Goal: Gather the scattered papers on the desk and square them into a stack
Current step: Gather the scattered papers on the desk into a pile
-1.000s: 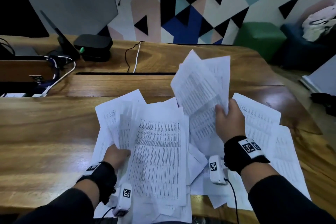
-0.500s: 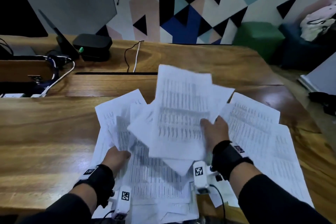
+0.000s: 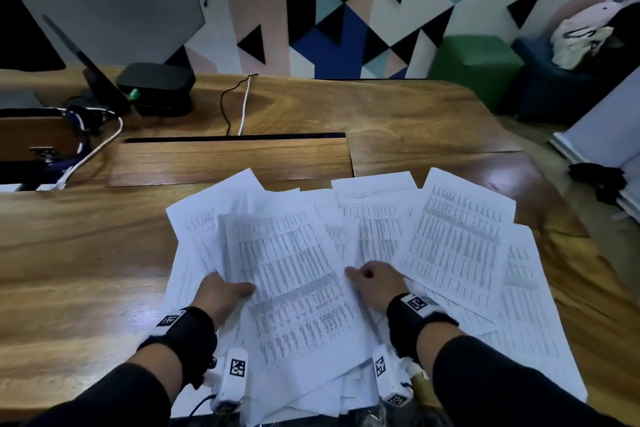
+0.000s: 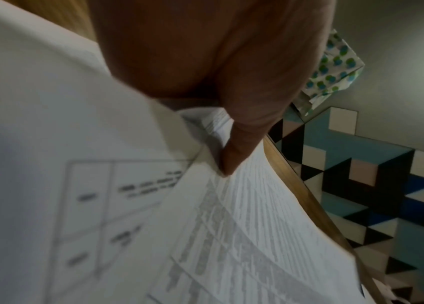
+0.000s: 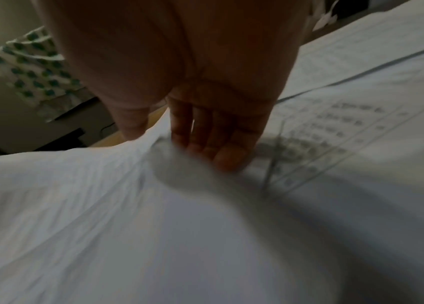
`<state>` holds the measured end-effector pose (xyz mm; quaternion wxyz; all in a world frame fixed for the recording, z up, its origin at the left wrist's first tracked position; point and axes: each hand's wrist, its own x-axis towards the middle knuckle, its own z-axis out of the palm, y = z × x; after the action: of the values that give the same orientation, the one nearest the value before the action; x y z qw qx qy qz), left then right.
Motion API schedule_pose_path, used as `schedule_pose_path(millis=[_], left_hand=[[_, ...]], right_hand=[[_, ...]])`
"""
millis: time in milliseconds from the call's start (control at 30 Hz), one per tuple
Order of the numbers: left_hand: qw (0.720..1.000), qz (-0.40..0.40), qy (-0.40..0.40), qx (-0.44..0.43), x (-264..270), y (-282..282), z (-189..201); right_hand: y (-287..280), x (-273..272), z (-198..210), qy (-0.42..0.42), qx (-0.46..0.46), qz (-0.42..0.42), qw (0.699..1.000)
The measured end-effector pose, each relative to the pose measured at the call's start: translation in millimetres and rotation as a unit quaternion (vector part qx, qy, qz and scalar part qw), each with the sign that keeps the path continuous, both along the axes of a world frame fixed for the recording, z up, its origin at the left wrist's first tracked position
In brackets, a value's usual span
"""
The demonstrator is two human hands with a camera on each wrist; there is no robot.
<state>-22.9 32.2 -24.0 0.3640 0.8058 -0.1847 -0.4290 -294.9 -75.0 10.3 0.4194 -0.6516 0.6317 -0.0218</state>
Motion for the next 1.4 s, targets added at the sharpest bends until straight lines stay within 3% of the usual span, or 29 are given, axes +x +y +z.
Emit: schedule_pose_path(millis=[67,133,200,267,400,500,733,867,967,1067,1200,1333,1400], left_hand=[[1.0,0.006,-0.017,0.016,0,-3,-3],[0.999,0.008,-0.038,0.023,1,-4,-5],[0.998,0.012,-0.056,0.024,1,-1,-7],[0.998,0.018,-0.06,0.019,4,1,-12],[0.998,0.028,-0.056,0.01,2,2,-15],[0.998,0.029,-0.062,0.008,0,2,-14],[0.997,0.023,-0.069,0.011,-3,2,-11],[0.997,0.009,-0.08,0.02,-1,3,-13],[0.997,0.008,-0.08,0.02,-2,3,-12],[0.997,0.009,-0.08,0.014,-4,3,-10],[0.997,0.007,-0.072,0.015,-3,3,-10],[0.997,0.001,-0.072,0.019,-4,3,-8],[0.997,0.004,-0.072,0.019,-4,4,-7]], right_hand=[[-19,-34,2,0.039,-0.065,-0.108,0.991],[-36,-77,1,0.123,-0.086,-0.243,0.958],[-46,-114,-3,0.22,-0.048,-0.334,0.915],[-47,-134,-3,0.256,0.007,-0.375,0.891],[-89,-182,-85,0.237,0.075,-0.355,0.901],[-106,-195,-104,0.201,0.059,-0.319,0.924],[-77,-158,-16,0.141,0.042,-0.324,0.935],[-65,-164,-5,-0.027,0.007,-0.374,0.927],[-50,-160,-4,-0.091,0.063,-0.324,0.939],[-42,-155,-15,-0.069,0.119,-0.242,0.961],[-29,-139,-14,0.036,0.123,-0.193,0.973],[-26,-129,-9,0.207,0.025,-0.211,0.955],[-26,-126,-10,0.272,0.027,-0.202,0.941]])
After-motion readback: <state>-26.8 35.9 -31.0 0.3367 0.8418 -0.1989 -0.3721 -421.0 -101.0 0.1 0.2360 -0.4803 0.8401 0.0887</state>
